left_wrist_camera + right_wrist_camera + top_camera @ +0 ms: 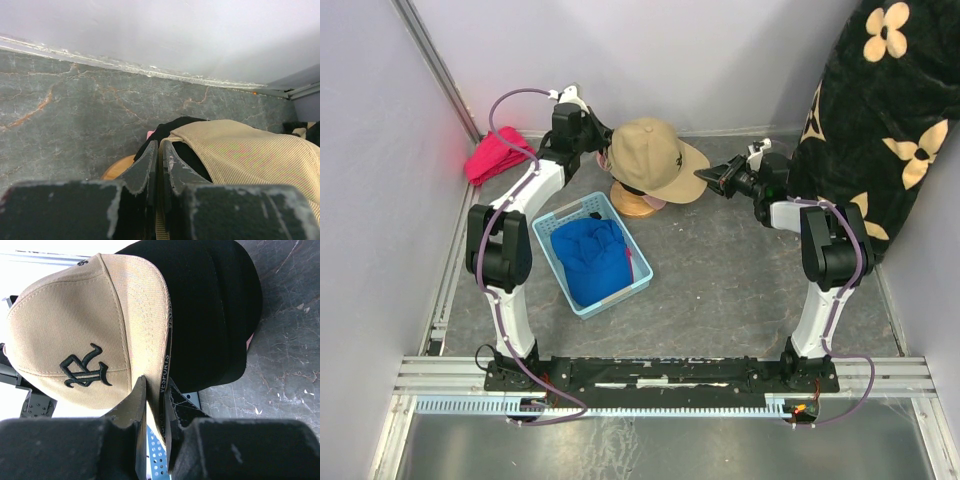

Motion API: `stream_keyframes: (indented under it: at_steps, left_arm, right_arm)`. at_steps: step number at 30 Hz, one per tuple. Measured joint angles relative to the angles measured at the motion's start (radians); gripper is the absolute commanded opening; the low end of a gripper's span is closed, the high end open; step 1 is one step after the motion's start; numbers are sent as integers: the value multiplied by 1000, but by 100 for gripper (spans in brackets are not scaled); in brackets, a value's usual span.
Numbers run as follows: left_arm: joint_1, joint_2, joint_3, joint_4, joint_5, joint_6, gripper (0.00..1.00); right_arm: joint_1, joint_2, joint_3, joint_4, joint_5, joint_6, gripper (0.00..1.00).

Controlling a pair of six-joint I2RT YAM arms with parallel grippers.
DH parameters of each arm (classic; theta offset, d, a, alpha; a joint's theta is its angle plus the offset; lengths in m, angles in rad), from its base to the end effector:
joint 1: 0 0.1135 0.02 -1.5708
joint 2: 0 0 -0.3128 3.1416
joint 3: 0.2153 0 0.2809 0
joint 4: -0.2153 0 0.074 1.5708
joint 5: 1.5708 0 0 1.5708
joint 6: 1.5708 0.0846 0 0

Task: Stack the hats
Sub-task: Stack the hat on the hat.

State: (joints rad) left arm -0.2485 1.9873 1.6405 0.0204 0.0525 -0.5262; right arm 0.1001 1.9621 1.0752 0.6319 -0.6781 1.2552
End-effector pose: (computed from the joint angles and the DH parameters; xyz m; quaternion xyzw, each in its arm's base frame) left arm 0.5564 -0.1458 0.3119 -0.0973 0.8066 -0.2398 0.5314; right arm 0.4868 0.1022 0.1926 0.2370 0.7362 0.5666 0.2842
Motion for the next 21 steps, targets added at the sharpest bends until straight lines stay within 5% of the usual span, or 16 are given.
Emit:
stream_keyframes:
  at_steps: [21]
  left_arm:
    - [-7,0,-27,42,-27,-12,3]
  right_arm:
    - [3,41,28,-19,3,-23,11]
